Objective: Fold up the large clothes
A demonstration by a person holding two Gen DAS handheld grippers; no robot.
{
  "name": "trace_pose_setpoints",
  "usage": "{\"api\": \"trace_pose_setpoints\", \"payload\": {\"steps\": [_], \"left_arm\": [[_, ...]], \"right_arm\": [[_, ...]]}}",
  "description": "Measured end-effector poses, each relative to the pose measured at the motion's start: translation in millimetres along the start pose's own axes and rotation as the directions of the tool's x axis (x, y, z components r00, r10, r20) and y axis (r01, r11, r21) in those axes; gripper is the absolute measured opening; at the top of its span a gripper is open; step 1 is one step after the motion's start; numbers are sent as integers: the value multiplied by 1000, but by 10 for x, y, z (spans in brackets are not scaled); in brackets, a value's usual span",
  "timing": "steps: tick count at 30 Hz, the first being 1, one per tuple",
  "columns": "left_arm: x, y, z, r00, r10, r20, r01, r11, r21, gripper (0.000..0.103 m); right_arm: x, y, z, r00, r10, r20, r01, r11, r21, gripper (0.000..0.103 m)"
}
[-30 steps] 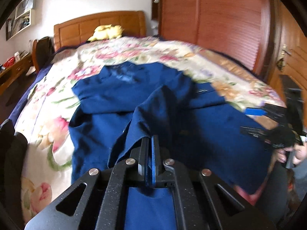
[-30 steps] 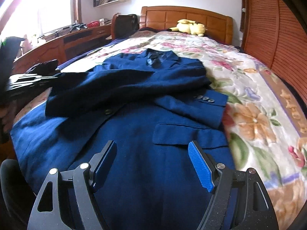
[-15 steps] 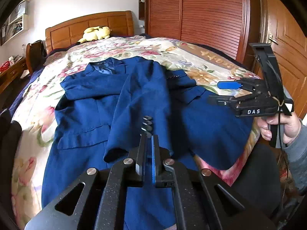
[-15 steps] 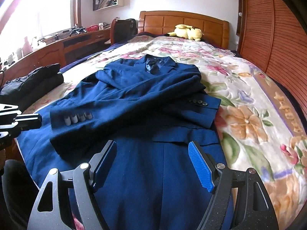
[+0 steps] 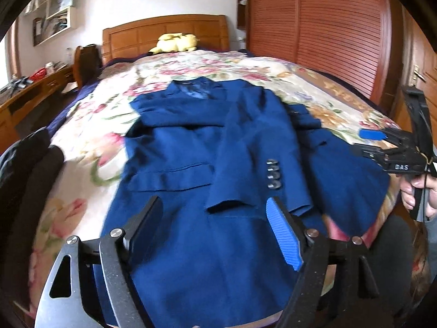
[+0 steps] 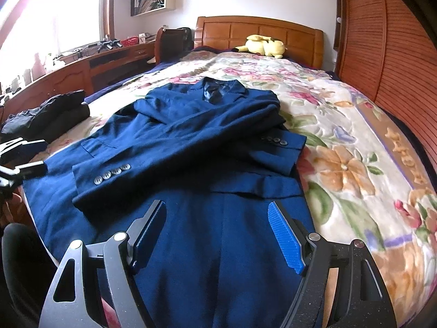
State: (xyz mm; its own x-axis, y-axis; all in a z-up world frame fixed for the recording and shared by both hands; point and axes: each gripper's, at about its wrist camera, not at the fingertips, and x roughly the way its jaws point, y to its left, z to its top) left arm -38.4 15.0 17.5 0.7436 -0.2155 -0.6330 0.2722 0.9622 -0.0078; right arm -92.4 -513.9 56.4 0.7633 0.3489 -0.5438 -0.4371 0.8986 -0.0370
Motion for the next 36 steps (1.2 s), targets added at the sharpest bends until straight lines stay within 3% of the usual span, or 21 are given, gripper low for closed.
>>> {"api": "trace_pose_setpoints", "payload": {"steps": [18, 36], "left_arm": [[-188, 626, -451, 988, 151, -31, -154, 979, -136, 79], [-327, 863, -682, 988, 148, -50, -155, 968, -198, 79]], "right_arm": [[-137, -250, -354, 997, -55, -60, 58, 997, 49, 78], [-398, -436, -509, 992, -107, -66, 110, 993, 43, 78]]}}
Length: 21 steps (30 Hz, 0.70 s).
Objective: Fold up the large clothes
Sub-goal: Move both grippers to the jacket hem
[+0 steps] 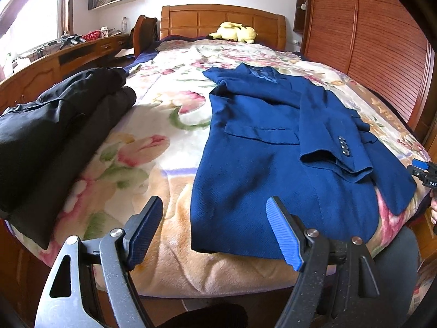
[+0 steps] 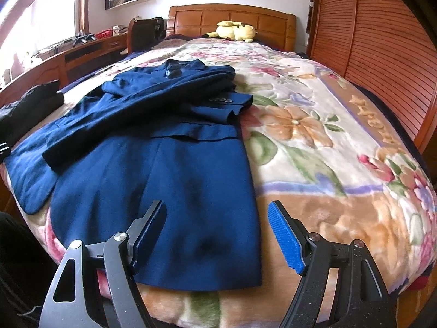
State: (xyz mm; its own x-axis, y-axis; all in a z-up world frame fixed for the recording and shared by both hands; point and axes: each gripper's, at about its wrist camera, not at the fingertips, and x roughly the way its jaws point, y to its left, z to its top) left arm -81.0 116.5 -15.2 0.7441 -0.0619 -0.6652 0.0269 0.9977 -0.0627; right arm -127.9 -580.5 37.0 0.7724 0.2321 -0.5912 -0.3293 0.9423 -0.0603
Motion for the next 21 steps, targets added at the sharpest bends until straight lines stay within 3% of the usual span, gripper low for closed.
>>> {"api": "trace_pose_setpoints", "payload": {"steps": [13, 21], "left_arm": [[-150, 47, 210, 1000, 5, 13, -5, 1000, 25, 79], [-100, 41, 162, 1000, 1, 5, -1, 999, 34, 79]], "right_arm": [[232, -235, -100, 998, 41, -47, -36, 994, 101, 78], [228, -332, -134, 997, 66, -46, -59, 987, 146, 78]]}}
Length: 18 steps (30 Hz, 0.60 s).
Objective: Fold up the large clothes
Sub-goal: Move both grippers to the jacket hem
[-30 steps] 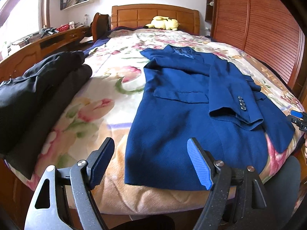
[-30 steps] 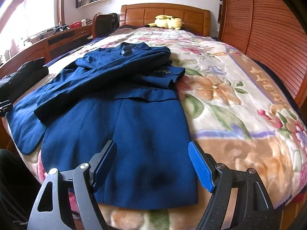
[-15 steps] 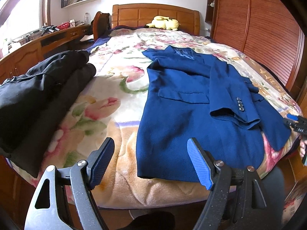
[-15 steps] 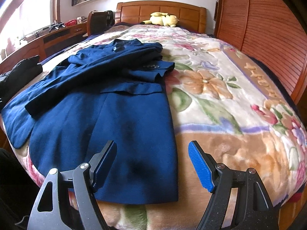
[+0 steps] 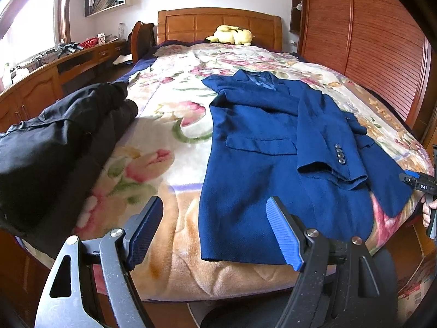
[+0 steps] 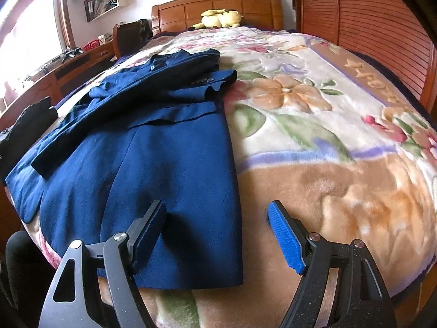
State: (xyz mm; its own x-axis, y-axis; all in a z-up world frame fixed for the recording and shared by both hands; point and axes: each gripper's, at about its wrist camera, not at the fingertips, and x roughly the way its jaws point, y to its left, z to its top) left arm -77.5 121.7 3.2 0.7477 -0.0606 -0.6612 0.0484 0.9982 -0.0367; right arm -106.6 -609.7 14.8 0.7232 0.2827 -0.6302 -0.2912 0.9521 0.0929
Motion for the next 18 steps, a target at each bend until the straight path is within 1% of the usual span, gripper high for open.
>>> {"api": "trace_pose_setpoints", "payload": {"steps": [4, 7, 9, 11, 13, 16, 18], "left_arm": [[132, -5, -74, 1000, -18, -19, 18, 1000, 0, 79], [239, -4, -135, 999, -24, -33, 23, 1000, -11, 72], [306, 9, -180, 999, -36, -39, 36, 999, -22, 70], [359, 7, -221, 998, -36, -47, 35, 999, -25, 64], [401, 12, -265, 997, -45, -55, 44, 999, -33, 62], [398, 60, -298, 997, -73, -39, 70, 995, -68, 62], [389, 82, -310, 995, -94, -32, 91, 993, -82, 54]], "right_arm": [[17, 43, -23, 1000, -18, 3, 18, 999, -30, 78], [17, 68, -48, 1000, -23, 16, 24, 999, -31, 78], [19, 75, -72, 999, -26, 25, 27, 999, -34, 79], [19, 85, -100, 999, -28, 37, 29, 999, -32, 79], [19, 88, -124, 999, -29, 46, 30, 999, -28, 79], [9, 96, -134, 999, -27, 43, 28, 999, -27, 79], [-2, 101, -123, 999, -20, 33, 21, 999, -34, 78]]}}
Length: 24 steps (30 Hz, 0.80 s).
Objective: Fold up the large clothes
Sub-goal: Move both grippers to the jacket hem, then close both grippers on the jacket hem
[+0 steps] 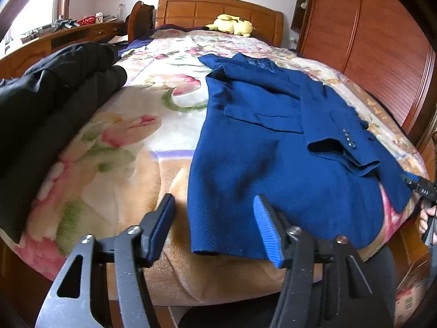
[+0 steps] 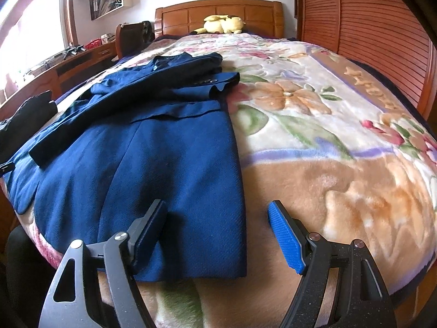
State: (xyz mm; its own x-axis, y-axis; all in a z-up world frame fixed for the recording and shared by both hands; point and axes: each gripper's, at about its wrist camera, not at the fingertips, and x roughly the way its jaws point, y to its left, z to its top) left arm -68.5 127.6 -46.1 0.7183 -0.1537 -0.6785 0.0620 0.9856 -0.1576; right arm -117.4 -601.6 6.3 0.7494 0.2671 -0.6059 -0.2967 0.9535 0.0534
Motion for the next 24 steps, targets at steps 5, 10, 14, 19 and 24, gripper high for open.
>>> {"api": "trace_pose_setpoints", "payload": {"steps": [5, 10, 14, 19, 24], "left_arm": [[-51, 2, -20, 998, -55, 6, 55, 998, 1, 18], [-226, -118, -53, 997, -52, 48, 50, 998, 36, 5], [-490, -238, -81, 991, -63, 116, 57, 997, 54, 5], [-794, -387, -144, 982, -69, 177, 53, 994, 95, 5], [-1082, -394, -156, 969, -93, 227, 72, 993, 96, 5]], "right_arm": [[-21, 16, 21, 998, 58, -19, -59, 998, -26, 55], [-43, 79, 39, 990, 137, -28, -138, 988, -68, 15], [-102, 71, 63, 990, 144, -2, -143, 986, -82, 11], [-375, 1, 134, 981, 172, 84, -168, 984, -57, 9], [-706, 37, 130, 971, 193, 138, -180, 979, -98, 9]]}}
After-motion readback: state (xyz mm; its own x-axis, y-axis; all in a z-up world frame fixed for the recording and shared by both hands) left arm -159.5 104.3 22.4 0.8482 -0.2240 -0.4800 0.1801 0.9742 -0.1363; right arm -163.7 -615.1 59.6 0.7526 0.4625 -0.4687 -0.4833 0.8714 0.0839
